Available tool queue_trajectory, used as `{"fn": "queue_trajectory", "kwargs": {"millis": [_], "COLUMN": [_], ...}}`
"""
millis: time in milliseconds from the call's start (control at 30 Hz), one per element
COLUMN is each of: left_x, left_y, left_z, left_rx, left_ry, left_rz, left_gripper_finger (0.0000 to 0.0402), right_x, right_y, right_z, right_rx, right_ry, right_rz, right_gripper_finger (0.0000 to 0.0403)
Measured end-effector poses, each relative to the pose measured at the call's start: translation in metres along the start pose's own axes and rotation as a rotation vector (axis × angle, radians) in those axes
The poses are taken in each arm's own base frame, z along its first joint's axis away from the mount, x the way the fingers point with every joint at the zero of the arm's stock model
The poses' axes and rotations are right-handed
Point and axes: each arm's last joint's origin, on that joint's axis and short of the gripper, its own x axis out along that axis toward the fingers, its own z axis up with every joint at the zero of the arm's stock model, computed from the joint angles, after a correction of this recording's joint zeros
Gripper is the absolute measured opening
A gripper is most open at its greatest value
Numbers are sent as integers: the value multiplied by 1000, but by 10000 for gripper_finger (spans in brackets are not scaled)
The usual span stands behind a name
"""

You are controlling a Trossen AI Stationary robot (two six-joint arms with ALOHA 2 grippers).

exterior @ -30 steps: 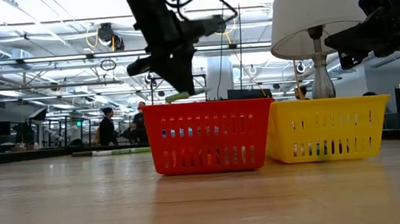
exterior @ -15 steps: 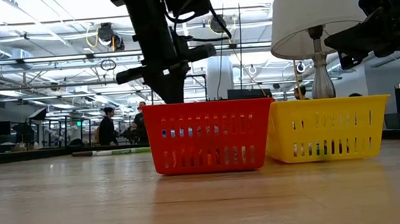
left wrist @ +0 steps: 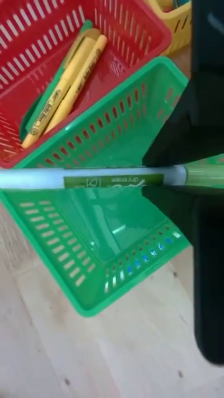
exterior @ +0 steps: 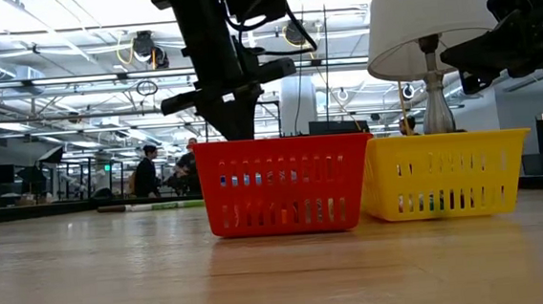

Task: Pick & Place Markers
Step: Put the green marker pen into the green bin, then put the blue marker pen into the green bin

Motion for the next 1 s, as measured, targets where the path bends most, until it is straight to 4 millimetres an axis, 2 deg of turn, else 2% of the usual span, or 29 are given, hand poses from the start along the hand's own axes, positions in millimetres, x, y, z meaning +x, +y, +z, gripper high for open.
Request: {"fn": "queue_trajectory", "kwargs": {"millis": [300,500,633,767,900,1000], "left_x": [0,-10,-24,-31,-13,12], "left_y": [0,6,13,23,37,54], "left_z": [0,0,-5,-15,-26,-43], "left_rx": [49,153,171,185,161,135], "left_ry": [-1,-31,-145,-178,-176,-161], "left_rz": [-2,51,180,308,369,396], "left_gripper_finger": [142,161,138,85,16,8], "right_x": [0,0,0,0,0,0], "right_y": [0,0,0,0,0,0], "right_z": [0,0,0,0,0,0], "right_rx": [0,0,0,0,0,0], "right_ry": [0,0,0,0,0,0], "right_rz": [0,0,0,-1,0,0], "right_gripper_finger": [18,18,18,18,18,18]}}
